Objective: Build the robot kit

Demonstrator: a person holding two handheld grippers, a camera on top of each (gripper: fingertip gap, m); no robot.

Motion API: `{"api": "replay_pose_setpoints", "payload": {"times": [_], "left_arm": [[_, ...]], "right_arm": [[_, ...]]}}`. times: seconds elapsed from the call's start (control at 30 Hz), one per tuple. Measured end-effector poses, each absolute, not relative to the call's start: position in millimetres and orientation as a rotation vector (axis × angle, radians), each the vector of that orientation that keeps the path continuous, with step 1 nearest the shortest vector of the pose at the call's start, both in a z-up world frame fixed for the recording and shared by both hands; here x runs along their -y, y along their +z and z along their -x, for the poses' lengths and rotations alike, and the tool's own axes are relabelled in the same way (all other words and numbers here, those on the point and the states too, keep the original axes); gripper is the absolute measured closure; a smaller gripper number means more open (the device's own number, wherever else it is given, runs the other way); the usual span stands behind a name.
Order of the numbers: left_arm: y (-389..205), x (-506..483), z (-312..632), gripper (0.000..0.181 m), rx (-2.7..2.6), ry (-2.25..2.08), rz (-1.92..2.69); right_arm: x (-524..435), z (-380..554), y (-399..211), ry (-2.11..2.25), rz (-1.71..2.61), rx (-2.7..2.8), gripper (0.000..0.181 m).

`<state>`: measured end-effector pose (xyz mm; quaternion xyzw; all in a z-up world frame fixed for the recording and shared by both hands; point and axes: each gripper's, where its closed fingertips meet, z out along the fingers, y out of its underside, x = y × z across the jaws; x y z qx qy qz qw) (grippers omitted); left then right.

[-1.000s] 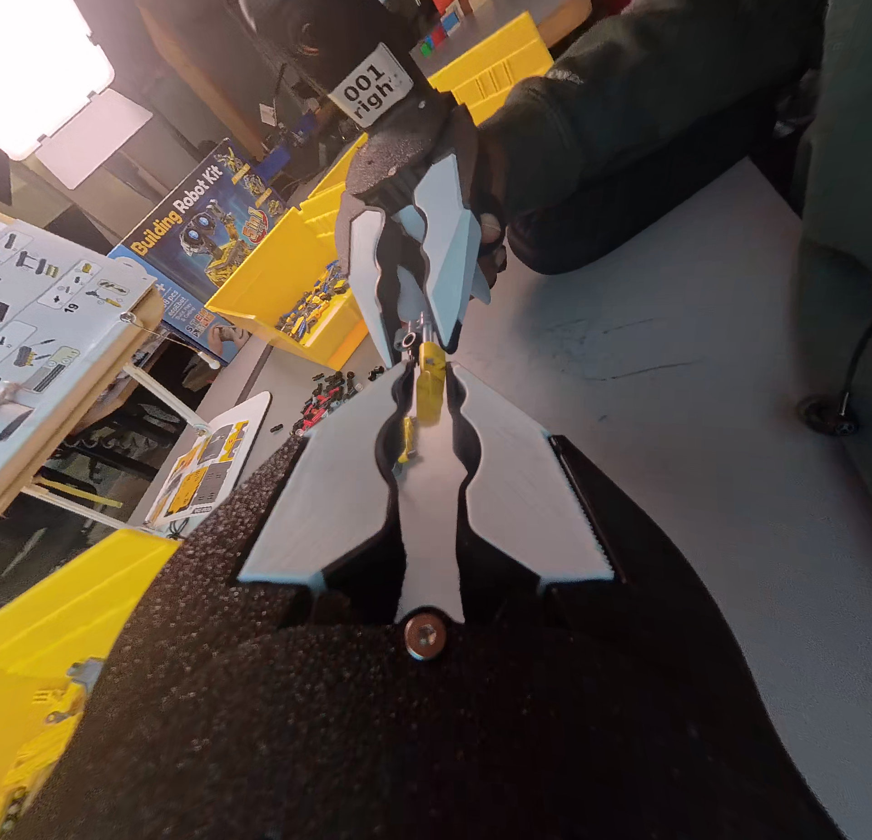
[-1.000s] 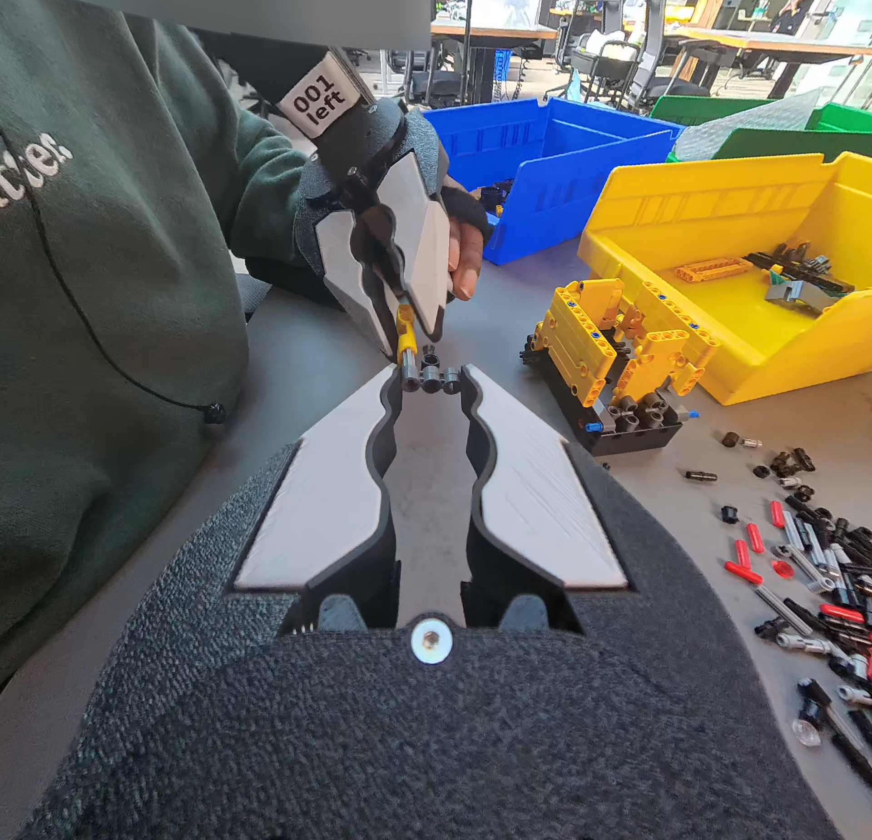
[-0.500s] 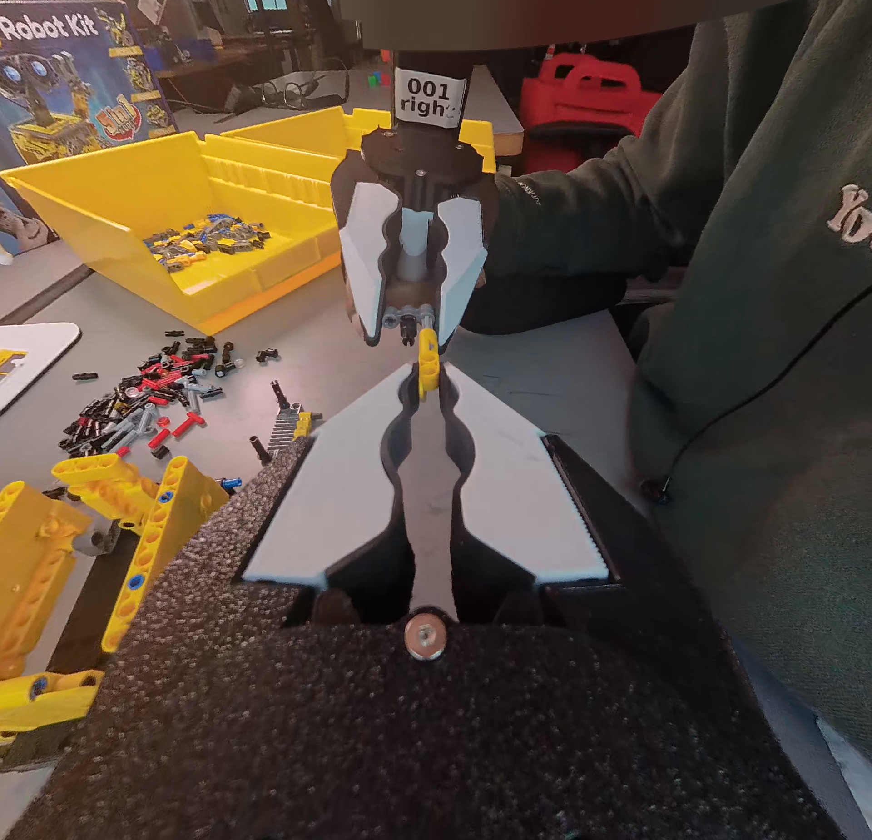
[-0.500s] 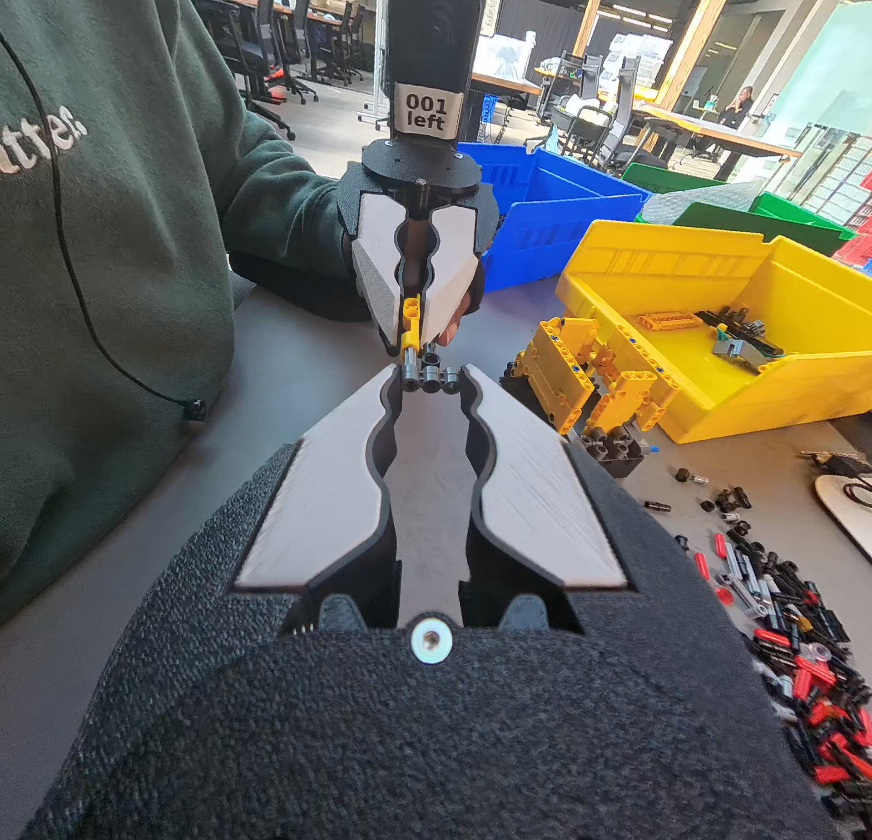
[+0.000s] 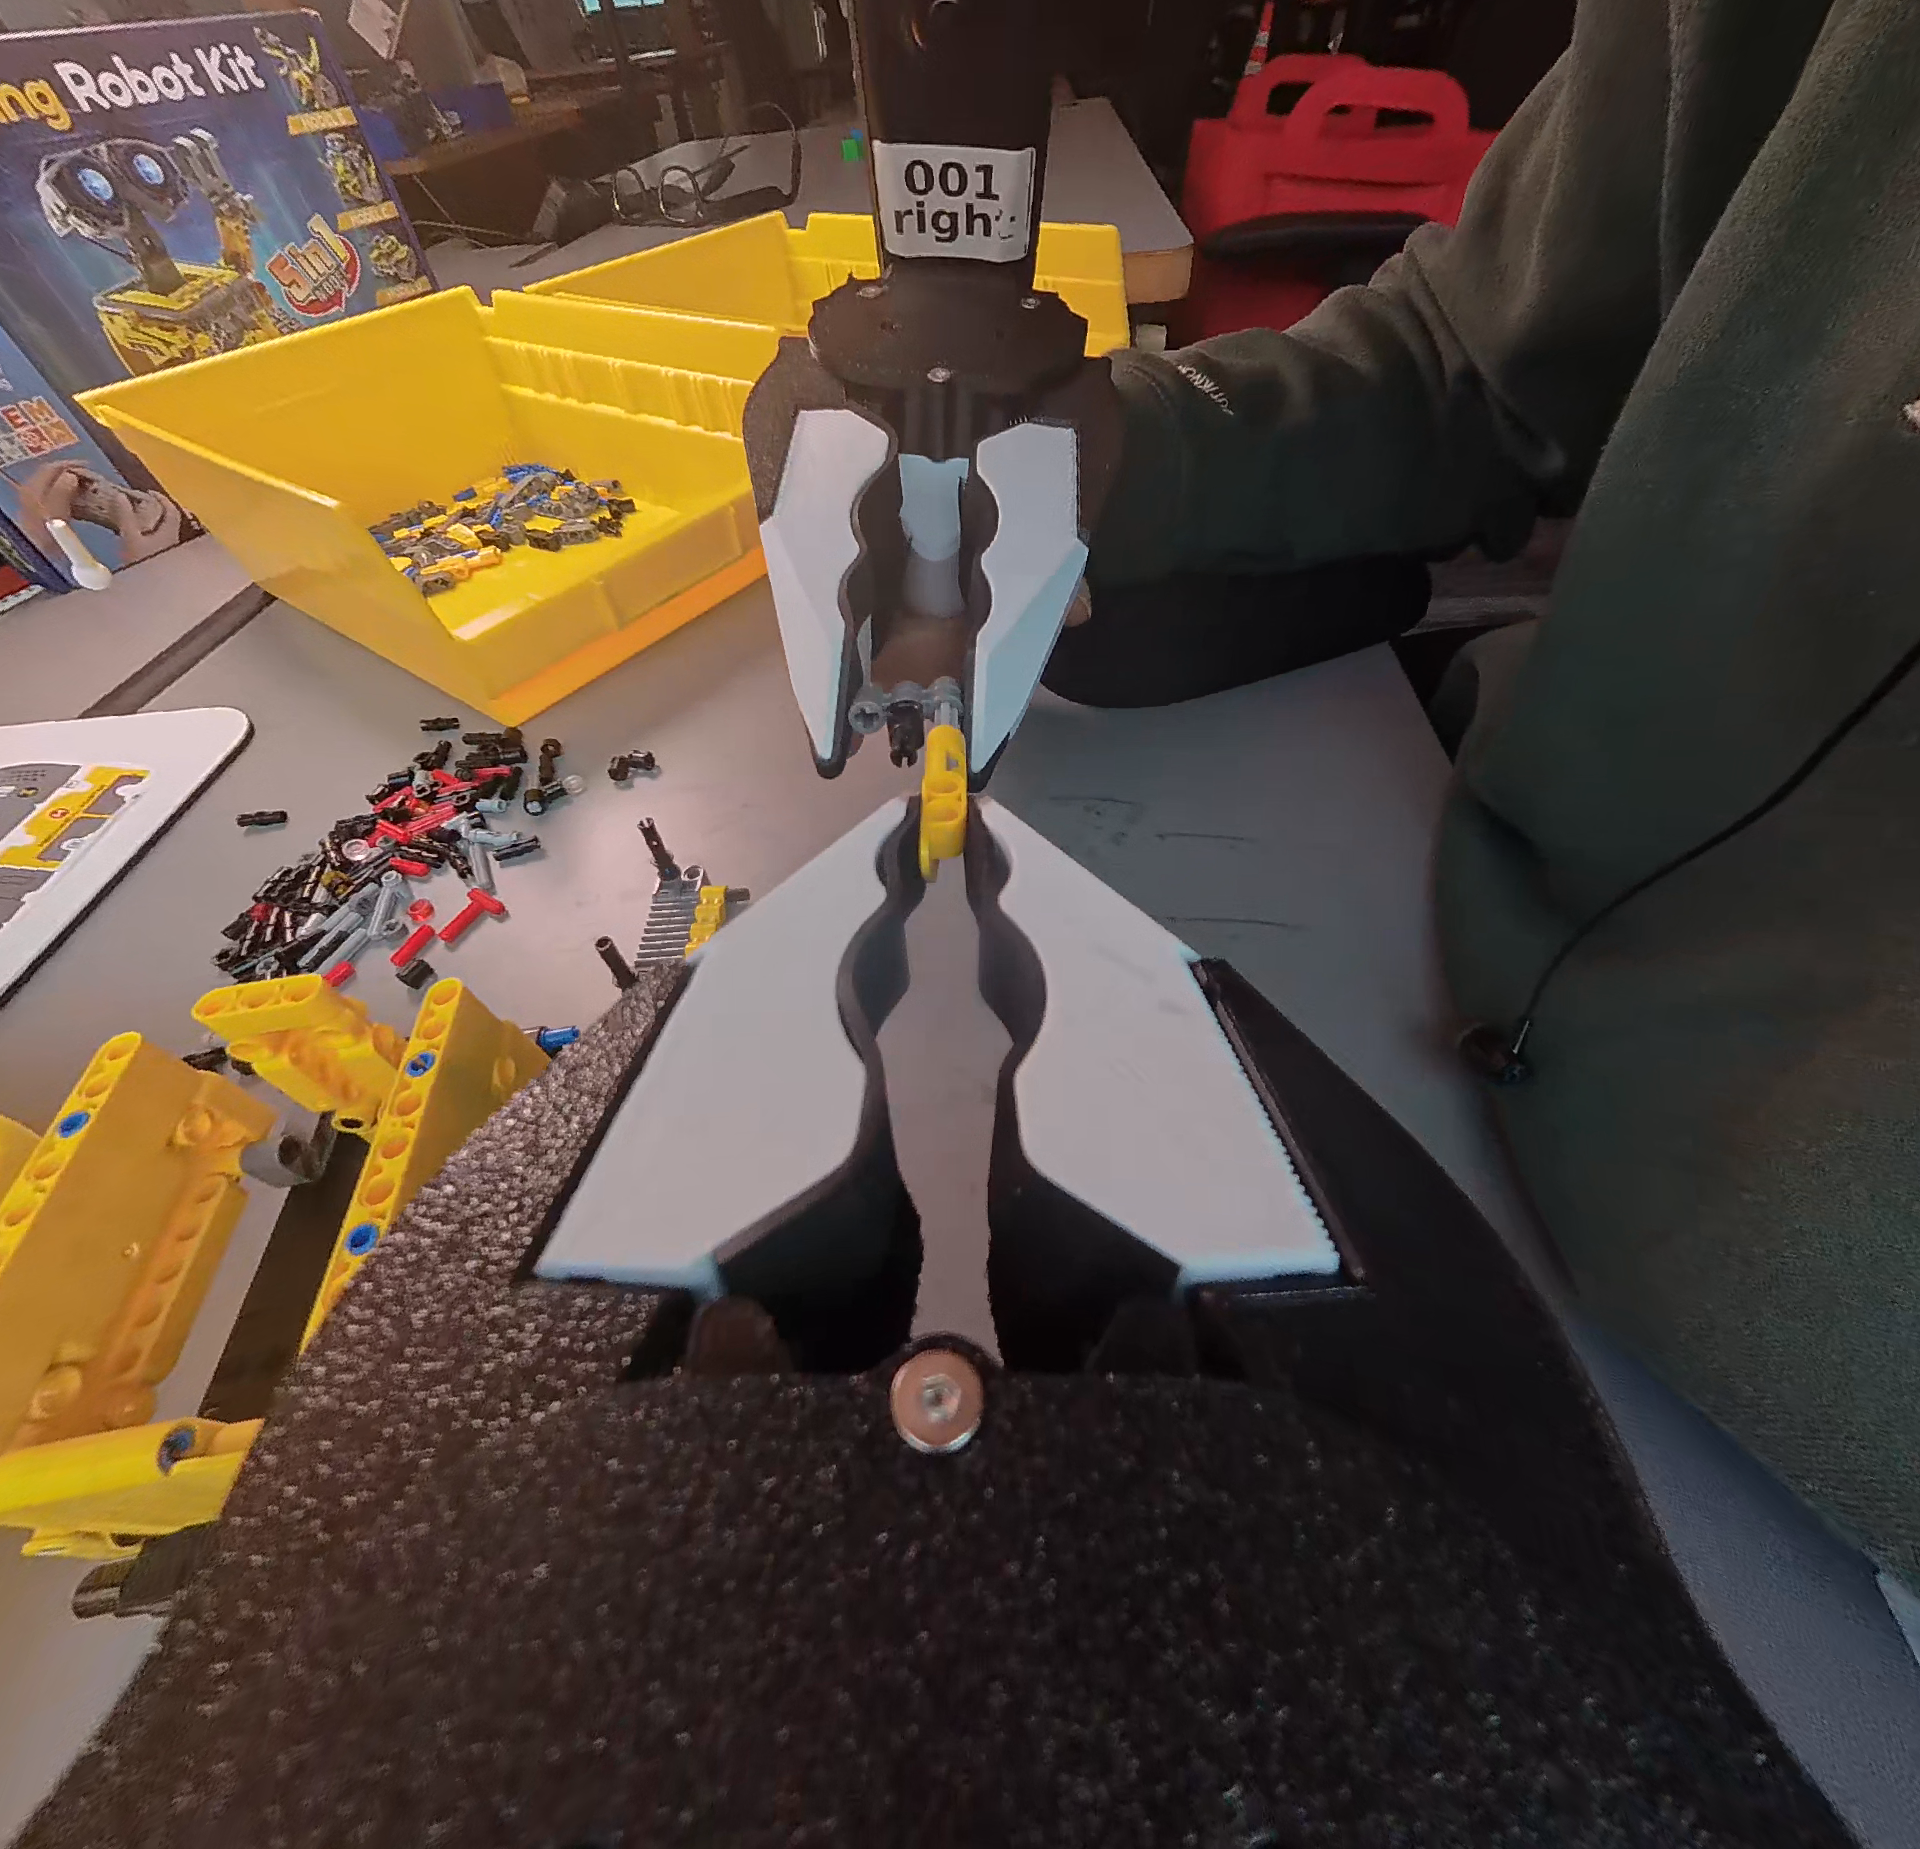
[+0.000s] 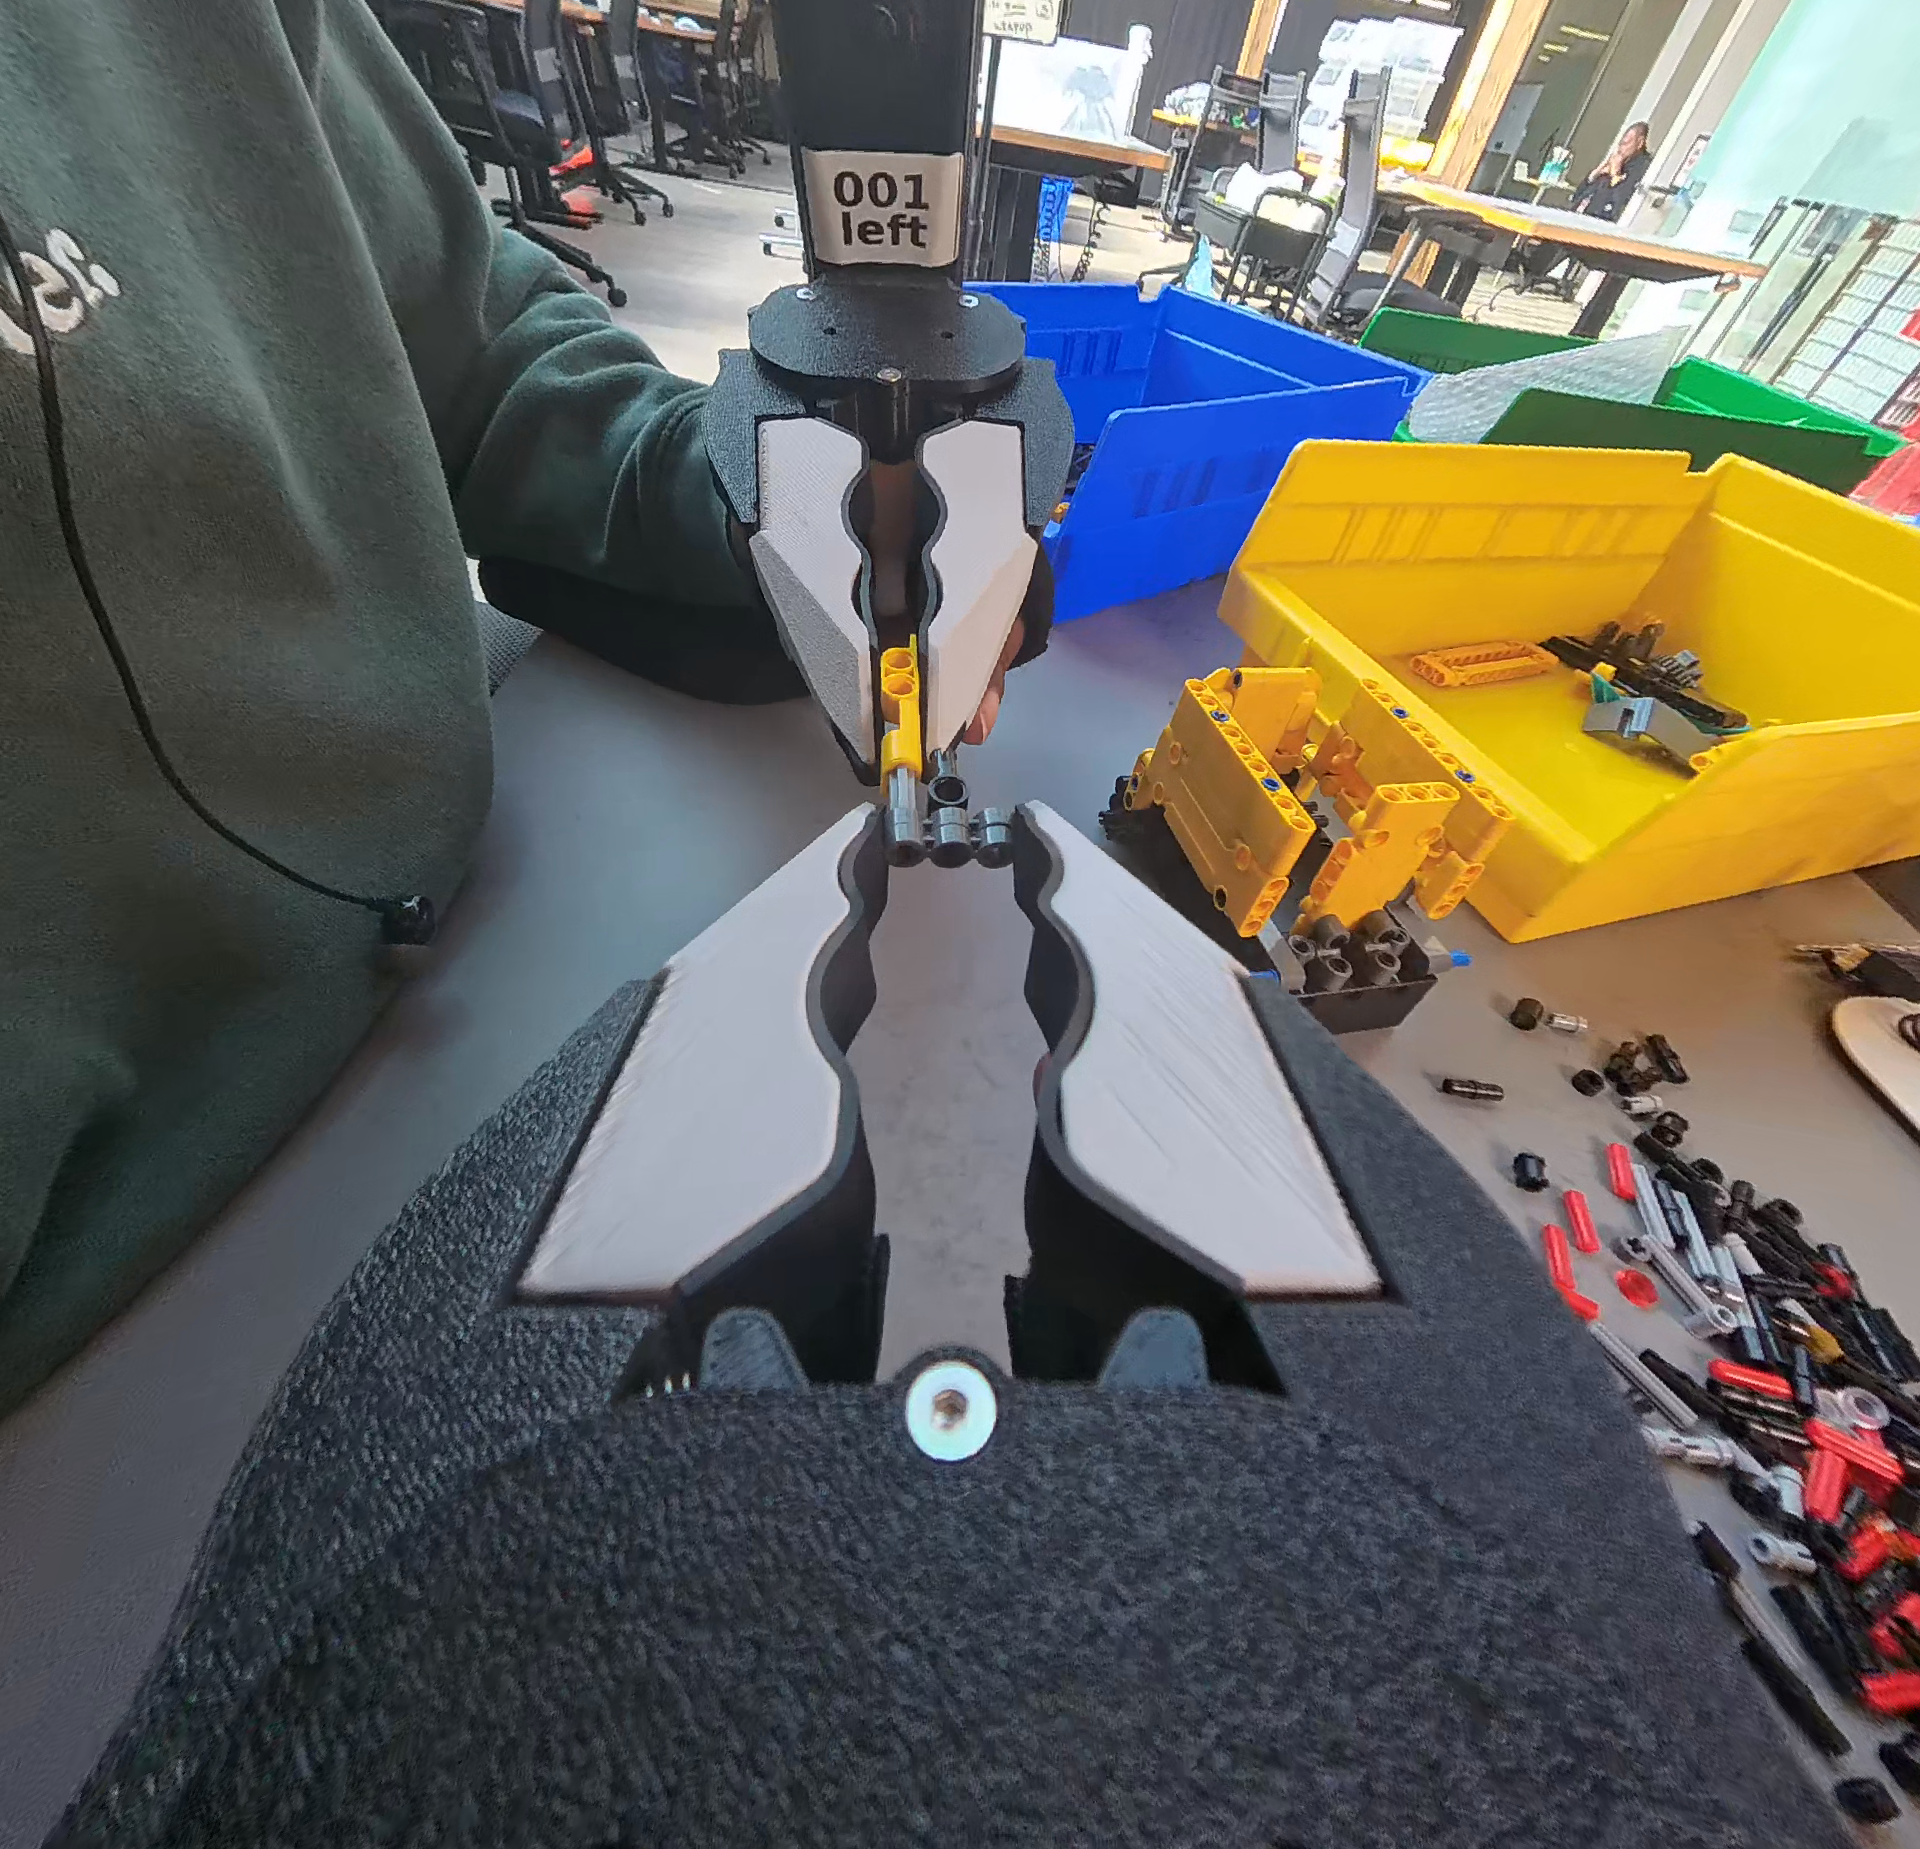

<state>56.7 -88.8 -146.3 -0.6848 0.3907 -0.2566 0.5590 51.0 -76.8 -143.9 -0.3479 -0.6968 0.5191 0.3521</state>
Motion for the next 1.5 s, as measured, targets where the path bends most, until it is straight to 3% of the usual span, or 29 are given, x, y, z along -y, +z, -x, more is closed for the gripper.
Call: {"api": "replay_pose_setpoints", "payload": {"times": [0.4,0.7,0.87,1.17,1.33,1.43,1.5], "left_arm": [[-142,89,-57,0.175,-0.915,-0.597,1.597],[-147,79,-48,0.167,-0.678,-1.012,1.725],[-156,74,-49,0.181,-0.692,-0.961,1.788],[-132,67,-42,0.181,-0.325,-1.487,1.672],[-133,63,-38,0.181,-0.357,-1.400,1.661],[-140,65,-38,0.154,-0.441,-1.288,1.711],[-152,64,-44,0.149,-0.537,-1.134,1.772]], "right_arm": [[78,-47,-147,1.336,0.926,1.796,0.158],[58,-42,-159,1.228,1.120,1.841,0.158],[60,-47,-171,1.144,1.154,1.930,0.157],[52,-43,-131,1.332,1.159,1.699,0.167],[51,-39,-140,1.404,1.277,1.683,0.168],[39,-39,-140,1.499,1.437,1.600,0.168],[36,-38,-142,1.584,1.553,1.547,0.168]]}}
